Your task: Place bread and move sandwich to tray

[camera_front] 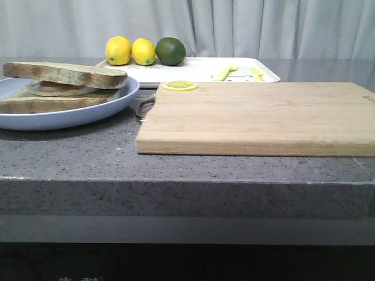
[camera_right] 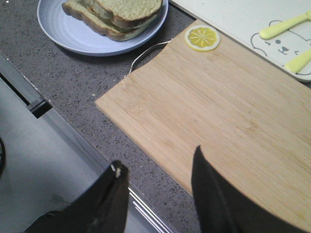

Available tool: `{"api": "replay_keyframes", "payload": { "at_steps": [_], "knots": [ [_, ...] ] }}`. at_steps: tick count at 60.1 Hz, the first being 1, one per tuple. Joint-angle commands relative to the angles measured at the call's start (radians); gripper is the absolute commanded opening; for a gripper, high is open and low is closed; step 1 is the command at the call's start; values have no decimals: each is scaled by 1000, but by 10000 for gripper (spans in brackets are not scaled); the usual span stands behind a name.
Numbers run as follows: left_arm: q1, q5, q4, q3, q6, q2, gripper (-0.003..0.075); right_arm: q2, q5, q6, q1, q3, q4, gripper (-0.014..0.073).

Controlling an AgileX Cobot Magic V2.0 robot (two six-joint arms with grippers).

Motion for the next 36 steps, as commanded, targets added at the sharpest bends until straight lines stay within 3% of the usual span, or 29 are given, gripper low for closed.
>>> {"api": "replay_keyframes", "payload": {
  "at_steps": [1, 11, 20, 36],
  "knots": [
    [-8, -81, -4, -25, -1, 40, 462, -66, -139, 2, 2, 45, 0, 339],
    [-8, -66, -3, -49, -1, 158, 462, -156, -247, 2, 2, 146, 0, 339],
    [18, -19, 0, -132, -1, 308, 462, -176, -256, 2, 1, 164, -3, 339],
    [171, 105, -64, -344, 5, 624, 462, -176, -257, 2, 1, 164, -3, 339]
  ]
}}
